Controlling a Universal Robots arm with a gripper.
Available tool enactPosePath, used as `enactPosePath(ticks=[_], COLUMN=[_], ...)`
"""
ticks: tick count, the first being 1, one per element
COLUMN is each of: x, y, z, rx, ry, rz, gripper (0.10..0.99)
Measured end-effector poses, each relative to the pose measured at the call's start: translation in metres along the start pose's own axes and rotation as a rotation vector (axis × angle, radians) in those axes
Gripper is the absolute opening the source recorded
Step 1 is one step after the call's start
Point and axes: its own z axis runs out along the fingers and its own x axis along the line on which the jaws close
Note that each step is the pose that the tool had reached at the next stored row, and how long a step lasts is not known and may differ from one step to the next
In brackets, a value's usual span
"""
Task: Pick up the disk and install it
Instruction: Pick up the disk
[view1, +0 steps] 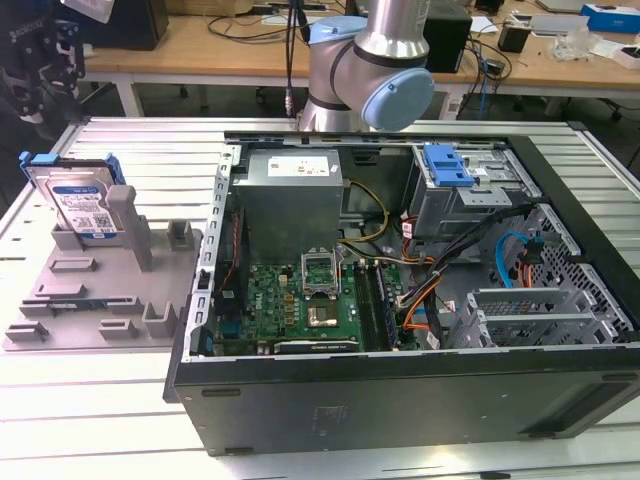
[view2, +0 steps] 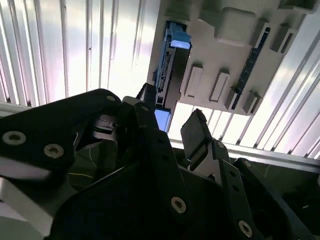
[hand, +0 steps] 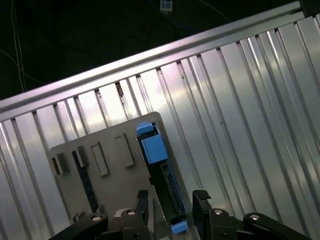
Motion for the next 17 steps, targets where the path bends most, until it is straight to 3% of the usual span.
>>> enactPosePath(ticks=[10, 17], x=[0.0, 0.0], y=[0.0, 0.0], z=[0.0009, 0.0009], rx=[-0.003, -0.004], ry=[0.0084, 0.0121], rz=[-0.205, -0.25], gripper=[0.482, 0.482])
